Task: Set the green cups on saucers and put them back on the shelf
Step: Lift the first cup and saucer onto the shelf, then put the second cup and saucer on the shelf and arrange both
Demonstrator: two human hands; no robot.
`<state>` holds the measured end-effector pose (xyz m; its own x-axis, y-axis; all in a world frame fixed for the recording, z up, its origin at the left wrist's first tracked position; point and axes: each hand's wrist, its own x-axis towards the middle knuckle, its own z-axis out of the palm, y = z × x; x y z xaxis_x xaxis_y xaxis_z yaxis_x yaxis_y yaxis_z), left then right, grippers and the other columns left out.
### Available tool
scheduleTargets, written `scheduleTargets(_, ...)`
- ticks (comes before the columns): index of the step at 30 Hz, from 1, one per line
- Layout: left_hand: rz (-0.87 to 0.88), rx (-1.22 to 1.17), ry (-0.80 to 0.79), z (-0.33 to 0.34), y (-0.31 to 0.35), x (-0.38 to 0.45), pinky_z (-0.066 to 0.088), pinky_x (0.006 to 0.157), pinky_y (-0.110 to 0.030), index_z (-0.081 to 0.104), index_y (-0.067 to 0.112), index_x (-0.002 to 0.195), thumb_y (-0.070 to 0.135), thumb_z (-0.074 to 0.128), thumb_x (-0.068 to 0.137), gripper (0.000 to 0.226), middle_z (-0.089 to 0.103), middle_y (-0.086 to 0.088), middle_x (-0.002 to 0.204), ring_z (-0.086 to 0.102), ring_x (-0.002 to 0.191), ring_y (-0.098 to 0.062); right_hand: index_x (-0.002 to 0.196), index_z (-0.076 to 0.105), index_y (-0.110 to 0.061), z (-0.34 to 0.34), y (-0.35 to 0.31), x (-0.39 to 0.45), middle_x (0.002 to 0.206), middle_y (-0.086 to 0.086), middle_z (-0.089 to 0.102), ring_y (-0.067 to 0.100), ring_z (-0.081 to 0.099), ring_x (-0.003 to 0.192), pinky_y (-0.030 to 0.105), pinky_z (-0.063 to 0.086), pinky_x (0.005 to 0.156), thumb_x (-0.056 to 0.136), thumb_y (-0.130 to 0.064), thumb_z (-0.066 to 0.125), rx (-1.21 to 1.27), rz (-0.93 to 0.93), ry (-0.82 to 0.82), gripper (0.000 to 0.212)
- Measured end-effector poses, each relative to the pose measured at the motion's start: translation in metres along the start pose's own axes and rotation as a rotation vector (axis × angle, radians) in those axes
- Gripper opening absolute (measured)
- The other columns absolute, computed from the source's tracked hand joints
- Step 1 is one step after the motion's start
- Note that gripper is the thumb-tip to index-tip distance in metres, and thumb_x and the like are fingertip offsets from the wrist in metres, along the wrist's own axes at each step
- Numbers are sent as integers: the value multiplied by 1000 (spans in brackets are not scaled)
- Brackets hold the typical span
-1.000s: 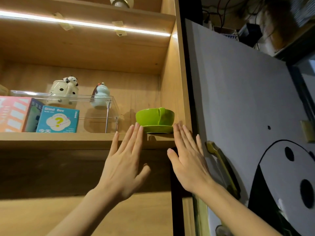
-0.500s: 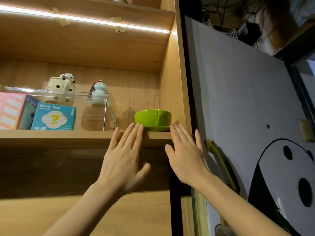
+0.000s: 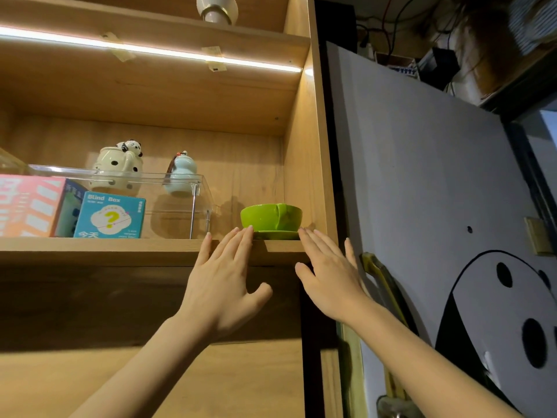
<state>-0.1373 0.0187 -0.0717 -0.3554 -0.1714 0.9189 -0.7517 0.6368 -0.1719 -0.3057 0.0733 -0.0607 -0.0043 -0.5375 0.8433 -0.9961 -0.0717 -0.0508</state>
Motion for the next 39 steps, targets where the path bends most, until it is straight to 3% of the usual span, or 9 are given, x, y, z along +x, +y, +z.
scheduleTargets(7, -25, -44, -293, -19, -3, 5, -11, 114, -36, -4, 23, 145, 72, 8, 57, 101, -8, 5, 156, -15, 135, 0, 149, -3, -21, -19, -7, -9, 160, -3, -5, 12, -7, 146, 42, -5, 120, 96, -33, 34, -69, -17, -177, 65)
scheduleTargets(11, -111, -277, -271, -53, 0, 2, 12, 115, -43, 33, 27, 139, 77, 16, 66, 90, 30, 3, 151, 23, 141, -14, 148, 7, -28, -40, -18, -22, 159, -2, 13, 18, 15, 145, 40, 18, 117, 94, -29, 43, 146, 1, -235, 65)
scheduleTargets(13, -164, -444, -223, -71, 3, -8, 32, 103, -32, 48, 23, 131, 67, 33, 78, 70, 51, -2, 138, 45, 126, -18, 147, 14, -30, -47, -25, -34, 153, -1, 31, 19, 32, 138, 36, 32, 109, 93, -28, 47, 313, 3, -233, 63)
scheduleTargets(16, -239, -577, -167, -91, 4, -30, 41, 91, -30, 59, 18, 118, 52, 36, 88, 52, 67, -6, 109, 59, 105, -20, 143, 28, -27, -54, -35, -57, 127, -3, 53, 14, 54, 114, 27, 43, 92, 92, -28, 50, 494, 38, -199, 56)
scheduleTargets(20, -499, -778, -167, -101, -1, -78, 46, 74, -28, 65, 10, 102, 45, 29, 92, 51, 70, -8, 91, 64, 85, -19, 124, 50, -20, -45, -44, -96, 98, -1, 67, 15, 67, 89, 37, 53, 88, 93, -25, 48, 737, 122, -217, 32)
scheduleTargets(24, -694, -849, -309, -92, 0, -147, 44, 74, -30, 65, 16, 98, 47, 27, 91, 50, 70, -4, 89, 65, 84, -18, 97, 58, -26, -24, -58, -145, 86, 3, 67, 16, 68, 71, 35, 55, 77, 94, -19, 45, 955, 224, -290, 15)
scheduleTargets(29, -1031, -884, -428, -72, -3, -248, 47, 80, -37, 71, 26, 83, 50, 36, 88, 43, 72, -3, 87, 67, 86, -22, 101, 61, -16, 26, -75, -221, 84, 9, 68, 15, 67, 63, 27, 55, 64, 94, -18, 46, 1134, 424, -491, 16)
scheduleTargets(34, -1334, -973, -464, -76, 20, -340, 44, 56, -20, 61, -1, 106, 32, 34, 95, 43, 64, -9, 82, 63, 64, -13, 101, 59, -5, 77, -96, -304, 78, 11, 64, 17, 63, 55, 24, 52, 52, 94, -17, 47, 1233, 665, -687, 18)
scheduleTargets(39, -1651, -938, -479, -68, 26, -432, 39, 55, -23, 55, -8, 113, 24, 33, 96, 42, 57, -10, 78, 57, 60, -14, 89, 59, -13, 138, -110, -396, 73, 9, 64, 12, 63, 46, 26, 49, 46, 96, -14, 44, 1210, 912, -897, 17)
